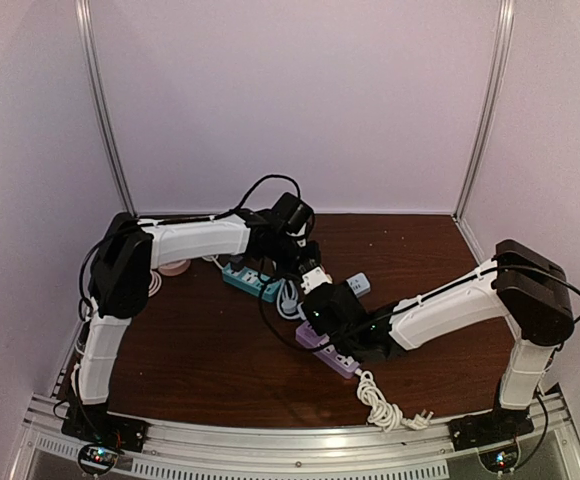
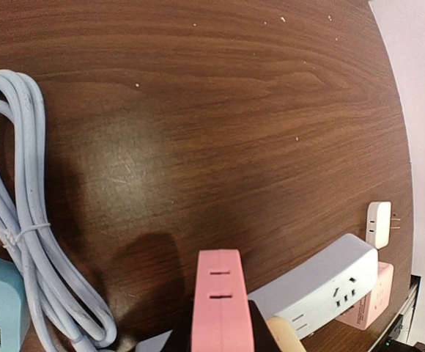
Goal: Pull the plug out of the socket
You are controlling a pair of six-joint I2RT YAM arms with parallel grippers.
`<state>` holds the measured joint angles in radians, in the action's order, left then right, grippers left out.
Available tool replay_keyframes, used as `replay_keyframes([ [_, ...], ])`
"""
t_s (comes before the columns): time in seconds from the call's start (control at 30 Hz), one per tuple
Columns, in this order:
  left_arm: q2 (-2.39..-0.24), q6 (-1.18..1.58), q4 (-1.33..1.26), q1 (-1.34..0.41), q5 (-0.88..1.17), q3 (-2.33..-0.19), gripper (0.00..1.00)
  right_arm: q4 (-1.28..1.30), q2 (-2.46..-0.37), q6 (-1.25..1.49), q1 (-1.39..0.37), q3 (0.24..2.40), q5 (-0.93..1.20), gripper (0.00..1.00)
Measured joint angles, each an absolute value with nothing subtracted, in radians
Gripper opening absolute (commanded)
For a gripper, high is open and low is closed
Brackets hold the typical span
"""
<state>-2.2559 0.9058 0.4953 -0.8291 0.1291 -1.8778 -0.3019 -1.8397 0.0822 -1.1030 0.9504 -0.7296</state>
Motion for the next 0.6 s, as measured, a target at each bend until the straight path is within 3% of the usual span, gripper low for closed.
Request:
replay_keyframes([
  [0.6, -2.260, 0.852, 0.623, -0.823, 0.104, -1.974, 0.00, -0.361, -1.840, 0.086, -1.114, 0.953, -0.749, 0.20],
])
